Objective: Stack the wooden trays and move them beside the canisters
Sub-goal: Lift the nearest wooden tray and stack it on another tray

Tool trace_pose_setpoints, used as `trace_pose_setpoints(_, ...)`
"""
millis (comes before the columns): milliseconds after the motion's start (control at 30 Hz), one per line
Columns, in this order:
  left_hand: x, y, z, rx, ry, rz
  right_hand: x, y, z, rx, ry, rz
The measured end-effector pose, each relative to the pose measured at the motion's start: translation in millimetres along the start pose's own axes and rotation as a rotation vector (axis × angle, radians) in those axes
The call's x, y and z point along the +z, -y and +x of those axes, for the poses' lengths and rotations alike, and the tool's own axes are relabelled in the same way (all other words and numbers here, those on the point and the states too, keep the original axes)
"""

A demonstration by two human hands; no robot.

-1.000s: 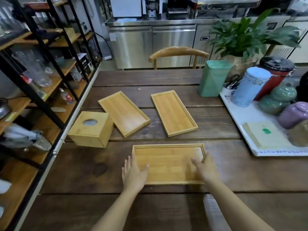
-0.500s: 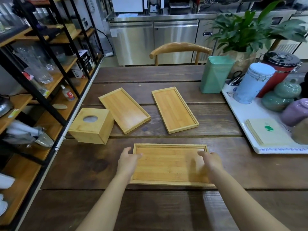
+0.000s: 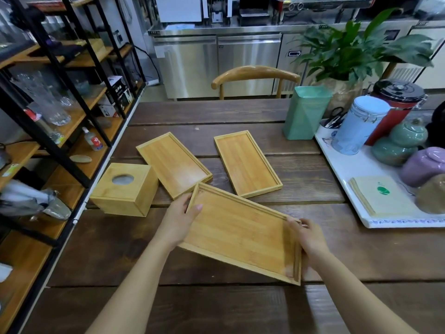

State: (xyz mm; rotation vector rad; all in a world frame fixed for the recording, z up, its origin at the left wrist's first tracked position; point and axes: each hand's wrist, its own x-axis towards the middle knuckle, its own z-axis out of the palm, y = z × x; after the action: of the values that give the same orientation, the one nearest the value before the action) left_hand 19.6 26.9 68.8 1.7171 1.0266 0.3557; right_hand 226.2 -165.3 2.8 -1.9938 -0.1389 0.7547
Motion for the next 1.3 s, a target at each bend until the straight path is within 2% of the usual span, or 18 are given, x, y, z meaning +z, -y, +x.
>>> trace_pose_setpoints(100,-9,-16,9,0.057,0.067,-0.054,-11,13,-2,-0.292,0.166,-0.186)
trace_pose_setpoints(200,-23,-28,20,-0.005,0.075,-0.142,-19,28,0,-0.387,0.341,-0.275)
trace_pose_setpoints(233,-28,-30,24,-0.05,0.124,-0.25,-21,32,2,-0.383,0.33,-0.238)
trace_pose_setpoints(300,-37,-30,32,-0.102,0.259,-0.653,-21,35,8,-0.346,0.248,-0.143)
trace_pose_setpoints(367,-34,-28,38,-0.091,0.315,-1.014,-16,36,15,-0.293,0.16,-0.063)
trace_pose_setpoints(433,-12,-28,38,-0.073,0.301,-1.1,-6,37,22,-0.241,0.075,-0.005)
trace_pose_setpoints(533,48,-32,25,-0.117,0.233,-0.845,9,45,32,-0.236,-0.042,-0.045)
trace_pose_setpoints(633,101,-33,23,-0.272,0.107,-0.618,20,46,43,-0.224,-0.169,-0.146)
trace_pose_setpoints(767,132,-30,42,-0.243,-0.023,-0.341,21,41,56,-0.228,-0.172,-0.227)
trace_pose_setpoints(1167,149,-30,109,-0.325,-0.117,-0.237,39,67,116,-0.318,-0.248,-0.348)
trace_pose_setpoints(1300,151,-32,122,-0.33,-0.104,-0.211,40,77,127,-0.267,-0.28,-0.374)
